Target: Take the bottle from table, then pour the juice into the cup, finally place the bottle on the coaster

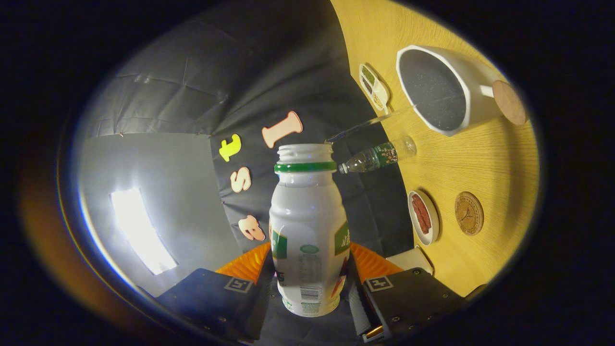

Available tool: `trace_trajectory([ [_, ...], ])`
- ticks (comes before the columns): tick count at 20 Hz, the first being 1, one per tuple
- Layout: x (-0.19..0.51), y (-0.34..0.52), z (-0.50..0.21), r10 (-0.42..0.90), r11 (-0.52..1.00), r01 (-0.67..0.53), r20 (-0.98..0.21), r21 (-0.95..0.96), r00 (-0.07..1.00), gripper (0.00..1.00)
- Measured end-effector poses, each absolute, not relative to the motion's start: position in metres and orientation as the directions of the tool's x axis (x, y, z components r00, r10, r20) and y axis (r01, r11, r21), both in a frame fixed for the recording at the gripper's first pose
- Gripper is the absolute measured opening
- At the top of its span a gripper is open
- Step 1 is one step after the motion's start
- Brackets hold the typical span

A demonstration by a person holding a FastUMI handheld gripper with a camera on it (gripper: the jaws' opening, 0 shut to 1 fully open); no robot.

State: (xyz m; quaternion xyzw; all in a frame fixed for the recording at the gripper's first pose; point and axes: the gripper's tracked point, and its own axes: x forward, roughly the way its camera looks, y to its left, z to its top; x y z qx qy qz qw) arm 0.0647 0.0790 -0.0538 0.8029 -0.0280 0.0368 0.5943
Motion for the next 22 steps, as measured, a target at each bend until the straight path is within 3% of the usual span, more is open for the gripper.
trace_trajectory([
  [22, 0.068, 0.062, -0.047, -0.057, -0.418, -0.114, 0.099, 0.901, 0.993, 0.70],
])
